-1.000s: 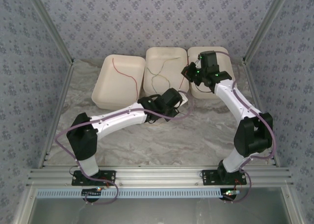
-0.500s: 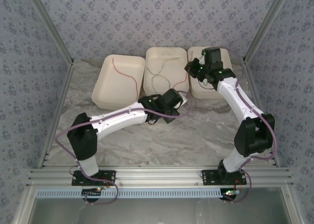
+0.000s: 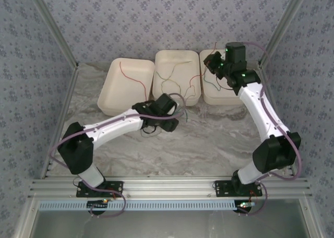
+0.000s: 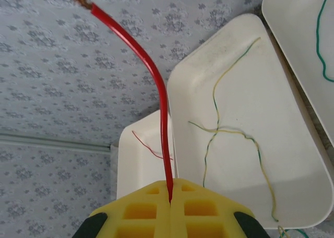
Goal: Untangle the cables
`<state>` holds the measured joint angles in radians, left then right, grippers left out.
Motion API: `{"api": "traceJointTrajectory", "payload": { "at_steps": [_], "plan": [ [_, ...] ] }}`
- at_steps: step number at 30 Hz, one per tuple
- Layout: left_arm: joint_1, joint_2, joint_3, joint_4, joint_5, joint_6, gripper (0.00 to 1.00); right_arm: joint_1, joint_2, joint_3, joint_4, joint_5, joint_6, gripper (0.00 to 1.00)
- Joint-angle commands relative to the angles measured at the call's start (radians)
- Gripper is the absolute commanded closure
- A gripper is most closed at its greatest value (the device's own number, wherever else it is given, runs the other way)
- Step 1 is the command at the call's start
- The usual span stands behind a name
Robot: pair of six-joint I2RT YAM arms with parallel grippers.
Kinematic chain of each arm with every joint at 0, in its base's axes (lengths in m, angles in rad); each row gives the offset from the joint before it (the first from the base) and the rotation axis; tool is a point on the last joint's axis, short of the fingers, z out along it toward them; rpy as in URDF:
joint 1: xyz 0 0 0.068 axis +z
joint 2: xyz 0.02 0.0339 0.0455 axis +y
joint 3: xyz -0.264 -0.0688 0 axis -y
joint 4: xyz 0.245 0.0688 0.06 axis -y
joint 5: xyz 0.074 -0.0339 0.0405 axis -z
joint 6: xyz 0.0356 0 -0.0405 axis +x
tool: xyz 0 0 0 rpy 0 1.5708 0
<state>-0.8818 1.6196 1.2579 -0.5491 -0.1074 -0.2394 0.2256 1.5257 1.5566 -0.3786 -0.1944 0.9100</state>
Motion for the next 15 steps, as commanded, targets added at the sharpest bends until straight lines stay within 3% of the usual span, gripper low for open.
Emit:
{"api": "traceJointTrajectory", "payload": {
  "at_steps": [1, 9, 15],
  "plan": [
    [0.049, -0.064, 0.011, 0.079, 0.103, -0.112, 0.35, -0.015, -0.054, 0.034, -0.016, 0.022, 0.055, 1.00],
    [0.080, -0.033, 0.080, 0.242, 0.193, -0.125, 0.30, 0.011, -0.104, -0.008, -0.035, 0.015, 0.121, 1.00],
    [0.076, 0.055, 0.169, 0.320, 0.153, -0.073, 0.25, 0.038, -0.133, -0.046, -0.042, 0.013, 0.154, 1.00]
  ]
}}
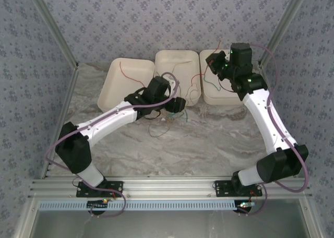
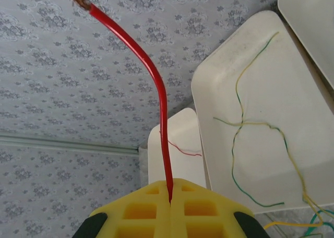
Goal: Untangle the cables
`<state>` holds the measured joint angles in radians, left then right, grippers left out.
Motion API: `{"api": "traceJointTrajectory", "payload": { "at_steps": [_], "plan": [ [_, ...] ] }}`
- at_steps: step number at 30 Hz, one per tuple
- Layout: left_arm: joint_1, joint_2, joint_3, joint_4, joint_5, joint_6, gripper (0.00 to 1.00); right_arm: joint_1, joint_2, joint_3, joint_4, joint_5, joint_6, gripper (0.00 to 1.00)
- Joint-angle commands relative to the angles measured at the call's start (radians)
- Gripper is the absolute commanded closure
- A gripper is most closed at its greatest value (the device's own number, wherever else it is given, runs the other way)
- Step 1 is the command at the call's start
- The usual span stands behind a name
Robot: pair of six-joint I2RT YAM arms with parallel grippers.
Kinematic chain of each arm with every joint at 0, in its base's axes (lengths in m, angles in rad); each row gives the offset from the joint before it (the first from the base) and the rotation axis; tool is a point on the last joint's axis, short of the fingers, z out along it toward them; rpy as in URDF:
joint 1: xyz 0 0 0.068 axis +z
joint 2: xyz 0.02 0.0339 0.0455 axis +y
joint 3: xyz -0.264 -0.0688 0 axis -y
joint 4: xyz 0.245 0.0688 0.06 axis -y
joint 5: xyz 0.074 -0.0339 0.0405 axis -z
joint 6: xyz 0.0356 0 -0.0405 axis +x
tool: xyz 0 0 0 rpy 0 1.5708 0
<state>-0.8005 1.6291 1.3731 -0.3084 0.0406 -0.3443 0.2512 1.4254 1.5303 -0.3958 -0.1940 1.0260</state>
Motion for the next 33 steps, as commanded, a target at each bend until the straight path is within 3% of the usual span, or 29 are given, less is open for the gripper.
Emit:
{"api": "traceJointTrajectory", "payload": {
  "at_steps": [1, 6, 8, 10, 13, 14, 20, 25, 33],
  "plan": [
    [-0.006, 0.066, 0.072, 0.084, 0.008, 0.038, 0.25, 0.014, -0.036, -0.022, -0.029, 0.014, 0.041, 1.00],
    [-0.012, 0.181, 0.186, 0.081, 0.046, 0.064, 0.26, 0.026, -0.057, -0.039, -0.043, 0.015, 0.052, 1.00],
    [-0.012, 0.207, 0.212, 0.081, 0.060, 0.072, 0.32, 0.027, -0.064, -0.047, -0.041, 0.013, 0.057, 1.00],
    [-0.011, 0.230, 0.236, 0.065, 0.083, 0.083, 0.51, 0.027, -0.072, -0.053, -0.041, 0.016, 0.062, 1.00],
    [-0.012, 0.242, 0.253, 0.035, 0.118, 0.095, 0.94, 0.022, -0.080, -0.052, -0.049, 0.031, 0.057, 1.00],
    [-0.014, 0.237, 0.249, 0.028, 0.130, 0.097, 1.00, 0.017, -0.080, -0.050, -0.053, 0.036, 0.054, 1.00],
    [-0.056, 0.139, 0.159, -0.012, 0.186, 0.146, 1.00, -0.033, -0.054, -0.022, -0.044, 0.052, 0.028, 1.00],
    [-0.105, 0.040, 0.063, -0.071, 0.159, 0.170, 1.00, -0.112, -0.010, 0.082, -0.069, 0.047, -0.012, 1.00],
    [-0.109, -0.073, -0.069, -0.094, 0.112, 0.146, 1.00, -0.272, 0.026, 0.193, -0.067, 0.019, -0.026, 1.00]
  ]
}}
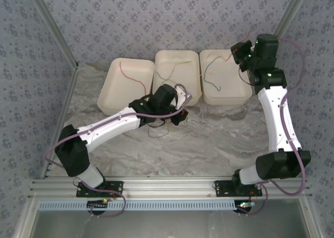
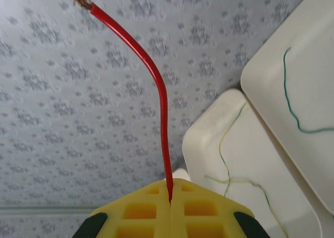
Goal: Untangle the cables
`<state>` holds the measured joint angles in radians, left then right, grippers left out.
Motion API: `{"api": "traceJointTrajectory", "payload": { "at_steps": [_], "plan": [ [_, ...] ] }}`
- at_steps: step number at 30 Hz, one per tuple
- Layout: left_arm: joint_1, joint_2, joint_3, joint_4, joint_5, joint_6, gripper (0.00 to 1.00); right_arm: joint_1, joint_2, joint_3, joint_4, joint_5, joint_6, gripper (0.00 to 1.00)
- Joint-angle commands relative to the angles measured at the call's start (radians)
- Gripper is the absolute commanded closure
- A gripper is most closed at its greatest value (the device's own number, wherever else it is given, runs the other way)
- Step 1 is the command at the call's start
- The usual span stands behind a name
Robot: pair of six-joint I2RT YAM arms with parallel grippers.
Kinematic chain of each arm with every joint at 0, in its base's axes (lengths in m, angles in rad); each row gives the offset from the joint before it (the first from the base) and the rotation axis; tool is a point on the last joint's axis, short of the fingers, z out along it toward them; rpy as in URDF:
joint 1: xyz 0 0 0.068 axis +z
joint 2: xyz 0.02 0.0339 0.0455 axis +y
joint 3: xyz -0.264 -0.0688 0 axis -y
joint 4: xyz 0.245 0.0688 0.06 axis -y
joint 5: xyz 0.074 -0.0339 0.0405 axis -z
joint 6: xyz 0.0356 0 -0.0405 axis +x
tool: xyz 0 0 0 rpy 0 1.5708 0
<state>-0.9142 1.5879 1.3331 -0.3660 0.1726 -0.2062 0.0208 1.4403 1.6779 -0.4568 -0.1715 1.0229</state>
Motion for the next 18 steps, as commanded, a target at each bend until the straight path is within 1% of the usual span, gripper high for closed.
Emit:
{"api": "traceJointTrajectory", "payload": {
  "at_steps": [1, 4, 6, 8, 11, 12, 13, 14, 15, 17, 18],
  "plan": [
    [0.005, -0.036, -0.041, -0.043, -0.028, 0.006, 1.00, -0.057, 0.015, 0.053, -0.003, -0.011, -0.018, 1.00],
    [0.009, -0.049, -0.069, -0.054, -0.076, 0.004, 1.00, -0.090, 0.017, 0.079, -0.002, -0.022, -0.024, 1.00],
    [0.017, -0.034, -0.055, -0.085, -0.104, 0.000, 1.00, -0.098, 0.017, 0.091, -0.011, -0.034, -0.034, 1.00],
    [0.027, -0.018, -0.041, -0.103, -0.110, -0.013, 1.00, -0.094, 0.004, 0.084, -0.011, -0.043, -0.046, 1.00],
    [0.032, -0.003, -0.040, -0.109, -0.111, -0.034, 1.00, -0.089, -0.013, 0.048, 0.032, -0.104, -0.052, 1.00],
    [0.031, 0.004, -0.034, -0.117, -0.114, -0.044, 0.98, -0.084, -0.021, 0.033, 0.048, -0.125, -0.062, 1.00],
    [0.033, 0.008, -0.026, -0.129, -0.120, -0.054, 0.87, -0.078, -0.028, 0.022, 0.058, -0.142, -0.075, 1.00],
    [0.034, 0.010, -0.018, -0.142, -0.131, -0.069, 0.71, -0.068, -0.038, 0.011, 0.063, -0.157, -0.092, 1.00],
    [0.034, 0.003, -0.012, -0.148, -0.151, -0.087, 0.58, -0.058, -0.049, -0.003, 0.071, -0.176, -0.111, 1.00],
    [0.040, -0.026, -0.008, -0.142, -0.183, -0.123, 0.43, -0.035, -0.074, -0.028, 0.074, -0.193, -0.157, 1.00],
    [0.052, -0.046, -0.002, -0.135, -0.184, -0.148, 0.37, -0.022, -0.089, -0.051, 0.093, -0.214, -0.178, 1.00]
  ]
}}
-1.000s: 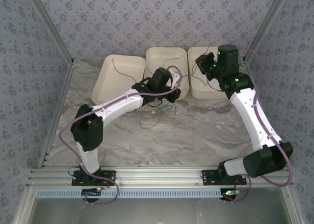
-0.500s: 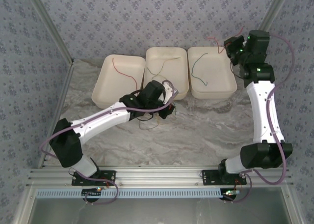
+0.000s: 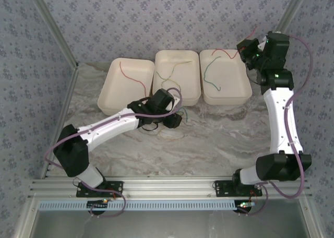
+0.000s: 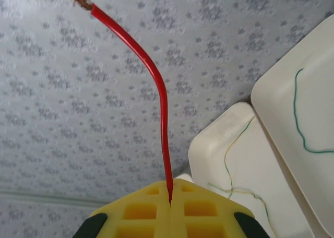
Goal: Untangle the cables
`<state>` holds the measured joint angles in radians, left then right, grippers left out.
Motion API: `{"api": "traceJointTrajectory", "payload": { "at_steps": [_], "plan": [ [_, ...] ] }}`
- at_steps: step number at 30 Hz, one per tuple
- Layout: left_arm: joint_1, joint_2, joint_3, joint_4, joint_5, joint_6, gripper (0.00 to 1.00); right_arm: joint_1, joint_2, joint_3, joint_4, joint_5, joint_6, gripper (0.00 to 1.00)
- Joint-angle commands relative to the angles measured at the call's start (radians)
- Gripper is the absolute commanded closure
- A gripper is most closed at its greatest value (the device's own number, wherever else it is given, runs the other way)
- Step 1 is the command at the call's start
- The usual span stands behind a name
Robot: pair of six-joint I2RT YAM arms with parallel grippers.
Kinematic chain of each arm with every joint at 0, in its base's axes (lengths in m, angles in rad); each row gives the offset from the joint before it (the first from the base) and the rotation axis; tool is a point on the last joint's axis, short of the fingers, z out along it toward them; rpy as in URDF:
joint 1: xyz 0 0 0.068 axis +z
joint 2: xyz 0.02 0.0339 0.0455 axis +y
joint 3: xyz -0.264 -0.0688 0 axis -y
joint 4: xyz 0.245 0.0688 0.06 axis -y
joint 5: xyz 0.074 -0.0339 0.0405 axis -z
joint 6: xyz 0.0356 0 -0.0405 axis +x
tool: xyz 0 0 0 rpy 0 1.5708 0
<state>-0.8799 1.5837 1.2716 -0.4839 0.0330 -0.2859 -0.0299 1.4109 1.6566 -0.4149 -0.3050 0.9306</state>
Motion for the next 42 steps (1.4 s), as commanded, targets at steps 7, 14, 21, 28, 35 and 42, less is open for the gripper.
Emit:
{"api": "traceJointTrajectory", "payload": {
  "at_steps": [7, 14, 21, 28, 35, 42],
  "plan": [
    [0.125, -0.062, 0.240, -0.032, 0.099, -0.274, 0.04, 0.151, -0.127, -0.134, 0.073, -0.145, -0.277, 1.00],
    [0.173, -0.023, 0.346, 0.001, 0.232, -0.258, 0.13, 0.247, -0.106, -0.138, -0.022, -0.187, -0.414, 1.00],
    [0.185, 0.022, 0.381, 0.026, 0.335, -0.211, 0.17, 0.295, -0.090, -0.151, -0.048, -0.223, -0.432, 1.00],
    [0.184, 0.075, 0.396, 0.058, 0.379, -0.216, 0.43, 0.336, -0.088, -0.152, -0.037, -0.207, -0.412, 1.00],
    [0.167, 0.090, 0.373, 0.029, 0.423, -0.181, 1.00, 0.328, -0.066, -0.118, -0.013, -0.143, -0.385, 1.00],
    [0.111, 0.023, 0.239, 0.027, 0.436, -0.138, 1.00, 0.344, 0.071, -0.035, 0.075, 0.025, -0.314, 1.00]
  ]
}}
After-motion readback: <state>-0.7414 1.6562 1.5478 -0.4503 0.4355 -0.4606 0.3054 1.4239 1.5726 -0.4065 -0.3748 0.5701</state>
